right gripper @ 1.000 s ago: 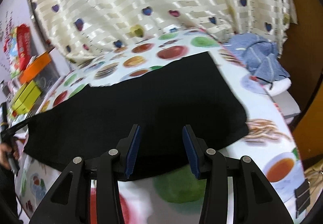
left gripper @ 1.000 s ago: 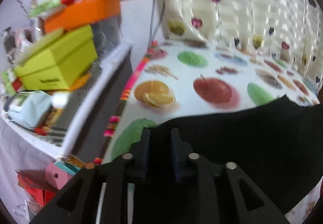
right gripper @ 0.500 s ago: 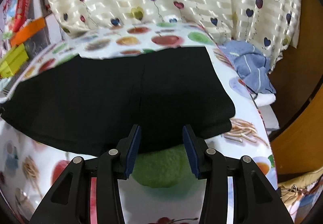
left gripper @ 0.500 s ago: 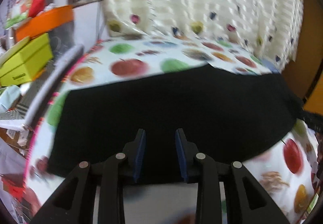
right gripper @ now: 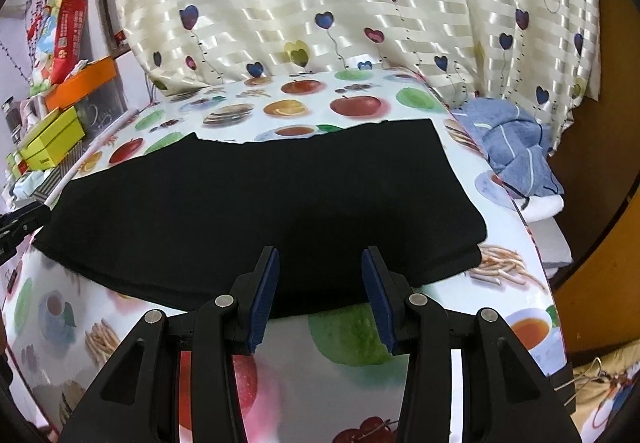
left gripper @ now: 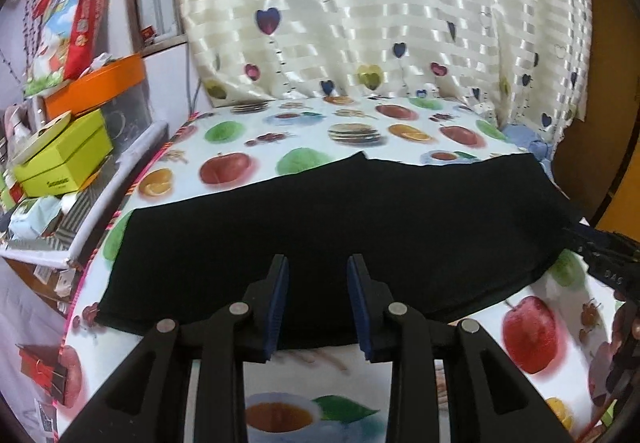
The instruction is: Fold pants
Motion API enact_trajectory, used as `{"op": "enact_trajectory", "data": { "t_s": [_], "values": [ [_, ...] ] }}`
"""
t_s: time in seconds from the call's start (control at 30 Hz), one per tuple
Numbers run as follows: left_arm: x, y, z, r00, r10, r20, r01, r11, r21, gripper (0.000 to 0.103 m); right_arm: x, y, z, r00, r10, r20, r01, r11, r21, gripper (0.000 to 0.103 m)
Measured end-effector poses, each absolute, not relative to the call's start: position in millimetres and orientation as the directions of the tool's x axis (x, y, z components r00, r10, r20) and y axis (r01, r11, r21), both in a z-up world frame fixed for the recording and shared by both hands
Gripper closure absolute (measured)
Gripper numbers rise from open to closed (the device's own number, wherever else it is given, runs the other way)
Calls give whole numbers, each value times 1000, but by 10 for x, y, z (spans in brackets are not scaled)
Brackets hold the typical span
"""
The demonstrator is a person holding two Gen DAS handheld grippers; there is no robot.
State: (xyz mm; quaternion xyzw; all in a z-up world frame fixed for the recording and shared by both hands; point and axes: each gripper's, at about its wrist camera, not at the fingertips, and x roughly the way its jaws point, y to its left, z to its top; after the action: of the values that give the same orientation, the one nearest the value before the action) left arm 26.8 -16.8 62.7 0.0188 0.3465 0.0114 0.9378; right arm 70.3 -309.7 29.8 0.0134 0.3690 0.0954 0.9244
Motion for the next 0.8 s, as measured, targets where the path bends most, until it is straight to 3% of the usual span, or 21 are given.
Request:
{"op": "enact_trajectory", "data": {
  "t_s": [0.8],
  "values": [
    [378, -1208, 819, 780, -100, -618, 179, 981, 68, 70, 561, -3546, 380, 738, 115, -665, -65, 993, 100, 59]
  ]
}}
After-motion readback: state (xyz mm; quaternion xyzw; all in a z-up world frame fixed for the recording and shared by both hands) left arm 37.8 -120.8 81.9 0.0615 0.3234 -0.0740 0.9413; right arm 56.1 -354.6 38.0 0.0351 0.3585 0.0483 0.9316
